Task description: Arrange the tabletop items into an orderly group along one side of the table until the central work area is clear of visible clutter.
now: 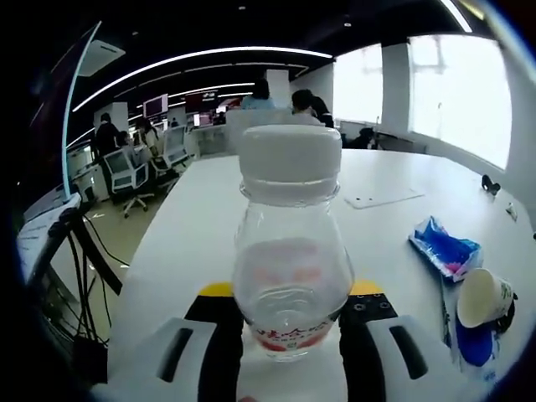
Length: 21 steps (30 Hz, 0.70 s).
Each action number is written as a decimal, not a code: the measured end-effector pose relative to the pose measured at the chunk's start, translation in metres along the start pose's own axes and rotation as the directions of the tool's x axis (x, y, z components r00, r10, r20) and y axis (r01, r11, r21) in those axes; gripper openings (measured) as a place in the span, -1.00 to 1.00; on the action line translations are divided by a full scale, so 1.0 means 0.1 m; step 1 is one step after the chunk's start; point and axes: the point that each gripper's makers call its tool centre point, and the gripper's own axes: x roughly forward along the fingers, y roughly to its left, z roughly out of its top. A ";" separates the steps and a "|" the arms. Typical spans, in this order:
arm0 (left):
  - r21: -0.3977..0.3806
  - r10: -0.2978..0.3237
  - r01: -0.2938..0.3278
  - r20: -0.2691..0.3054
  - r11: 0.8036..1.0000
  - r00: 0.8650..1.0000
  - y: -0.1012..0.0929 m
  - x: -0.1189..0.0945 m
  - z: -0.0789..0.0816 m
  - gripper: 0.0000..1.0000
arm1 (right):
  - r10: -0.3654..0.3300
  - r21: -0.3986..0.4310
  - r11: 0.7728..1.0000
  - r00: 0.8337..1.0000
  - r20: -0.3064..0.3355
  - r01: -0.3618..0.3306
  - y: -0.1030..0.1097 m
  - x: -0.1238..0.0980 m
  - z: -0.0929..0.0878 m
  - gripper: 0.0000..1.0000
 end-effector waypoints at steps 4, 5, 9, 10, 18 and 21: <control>-0.048 0.026 -0.025 0.020 0.999 0.999 0.05 -0.01 0.07 0.08 | 0.000 -0.003 1.000 1.000 0.001 0.000 0.00 0.00 0.01 0.99; -0.062 0.027 -0.026 0.023 0.998 0.999 0.05 -0.02 0.08 0.11 | -0.002 -0.006 1.000 1.000 0.003 0.002 -0.01 0.00 0.02 0.99; -0.072 0.029 -0.028 0.020 0.997 0.999 0.05 -0.05 0.09 0.23 | -0.002 -0.009 1.000 1.000 0.006 0.002 0.00 0.00 0.04 0.99; -0.073 0.028 -0.027 0.021 0.997 0.999 0.05 -0.06 0.09 0.24 | -0.003 -0.009 1.000 1.000 0.007 0.003 0.00 0.00 0.05 0.99; -0.073 0.034 -0.032 0.024 0.997 0.999 0.00 -0.12 0.13 0.35 | -0.009 -0.013 1.000 1.000 0.025 0.010 0.06 -0.04 0.10 0.99; -0.067 0.027 -0.025 0.021 0.997 0.999 -0.04 -0.16 0.13 0.42 | -0.014 -0.012 1.000 0.999 0.035 0.015 0.05 -0.07 0.13 0.99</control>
